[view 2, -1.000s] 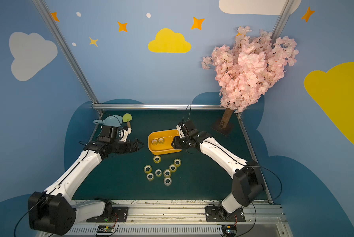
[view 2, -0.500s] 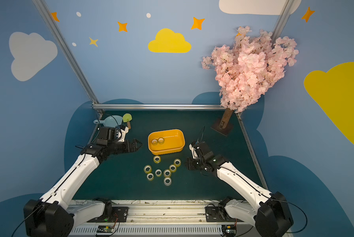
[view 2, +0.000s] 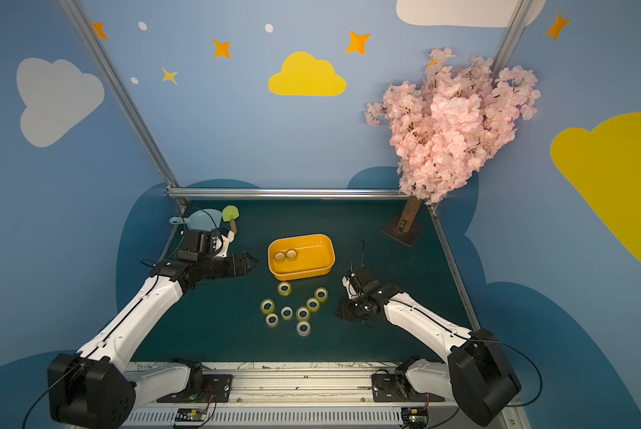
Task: Put the transparent tape into the storage box
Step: Pick up the tape at the center of the board.
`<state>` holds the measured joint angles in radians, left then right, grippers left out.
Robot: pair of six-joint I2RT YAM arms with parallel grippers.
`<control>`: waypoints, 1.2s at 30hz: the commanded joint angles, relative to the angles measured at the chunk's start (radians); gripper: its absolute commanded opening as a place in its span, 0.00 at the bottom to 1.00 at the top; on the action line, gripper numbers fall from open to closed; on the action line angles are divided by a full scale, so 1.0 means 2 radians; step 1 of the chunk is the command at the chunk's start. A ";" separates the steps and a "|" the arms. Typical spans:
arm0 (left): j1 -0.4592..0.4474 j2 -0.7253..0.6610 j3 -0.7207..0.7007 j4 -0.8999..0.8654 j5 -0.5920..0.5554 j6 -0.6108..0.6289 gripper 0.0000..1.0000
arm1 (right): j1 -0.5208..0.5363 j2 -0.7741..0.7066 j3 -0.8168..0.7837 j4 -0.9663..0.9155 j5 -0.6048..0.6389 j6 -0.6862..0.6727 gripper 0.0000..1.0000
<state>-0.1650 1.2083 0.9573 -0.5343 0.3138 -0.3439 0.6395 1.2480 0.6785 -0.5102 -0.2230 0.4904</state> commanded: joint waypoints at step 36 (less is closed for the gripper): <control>-0.002 0.009 0.010 -0.011 0.016 0.002 1.00 | -0.002 0.187 0.149 0.046 0.068 0.042 0.57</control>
<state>-0.1665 1.2366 0.9573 -0.5419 0.3290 -0.3439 0.6418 1.5841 0.9344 -0.4229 -0.1020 0.5877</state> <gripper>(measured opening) 0.999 0.571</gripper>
